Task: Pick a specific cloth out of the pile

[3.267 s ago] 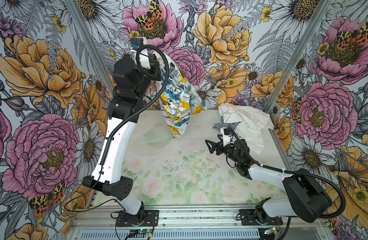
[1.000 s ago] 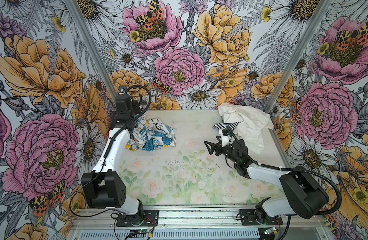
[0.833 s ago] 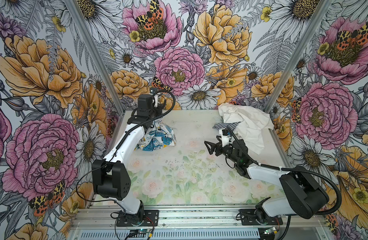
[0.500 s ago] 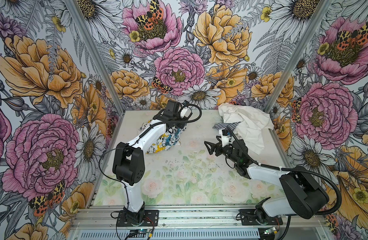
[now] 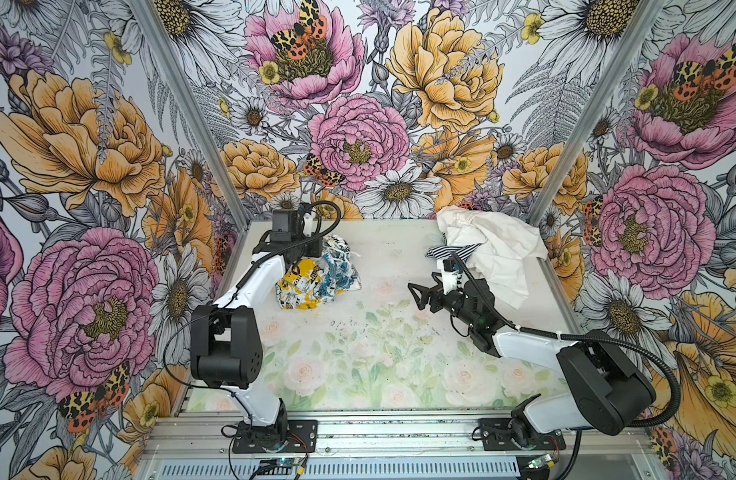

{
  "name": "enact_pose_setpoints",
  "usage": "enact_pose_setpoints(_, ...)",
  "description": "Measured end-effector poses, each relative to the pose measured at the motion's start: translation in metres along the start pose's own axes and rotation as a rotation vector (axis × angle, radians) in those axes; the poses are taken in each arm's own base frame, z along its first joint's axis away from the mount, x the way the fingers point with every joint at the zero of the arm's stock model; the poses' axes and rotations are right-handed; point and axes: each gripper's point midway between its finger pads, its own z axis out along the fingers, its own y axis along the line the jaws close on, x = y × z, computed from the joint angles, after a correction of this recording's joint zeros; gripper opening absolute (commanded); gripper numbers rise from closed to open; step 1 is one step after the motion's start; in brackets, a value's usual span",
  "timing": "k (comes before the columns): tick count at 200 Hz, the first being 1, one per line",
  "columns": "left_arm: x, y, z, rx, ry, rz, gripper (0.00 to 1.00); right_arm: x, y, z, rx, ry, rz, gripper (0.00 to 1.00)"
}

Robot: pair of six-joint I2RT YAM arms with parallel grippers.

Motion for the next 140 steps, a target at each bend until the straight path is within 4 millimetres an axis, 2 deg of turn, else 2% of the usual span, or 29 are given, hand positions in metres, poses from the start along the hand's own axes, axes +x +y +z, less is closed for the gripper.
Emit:
enact_pose_setpoints(13,-0.004,0.019,-0.007,-0.115,-0.021,-0.003,0.00,0.001,0.000,0.000,-0.003,0.002,0.000,1.00)
enact_pose_setpoints(28,0.001,0.041,-0.006,-0.239,-0.011,-0.007,0.00,0.001,0.001,0.000,-0.005,0.004,0.001,1.00)
enact_pose_setpoints(53,0.029,0.075,0.009,-0.377,0.073,-0.039,0.00,0.001,0.001,0.000,-0.009,0.004,0.001,1.00)
enact_pose_setpoints(87,0.076,0.121,0.023,-0.466,0.207,-0.127,0.00,0.001,0.001,0.000,-0.009,0.005,0.001,1.00)
enact_pose_setpoints(107,0.094,0.137,0.028,-0.494,0.259,-0.153,0.00,0.001,0.001,0.000,-0.009,0.005,0.001,1.00)
enact_pose_setpoints(128,0.114,0.139,0.037,-0.504,0.320,-0.148,0.00,0.001,0.001,0.000,-0.009,0.005,0.001,1.00)
enact_pose_setpoints(140,0.122,0.138,0.042,-0.501,0.352,-0.136,0.12,0.001,0.001,0.000,-0.009,0.005,0.001,0.99)
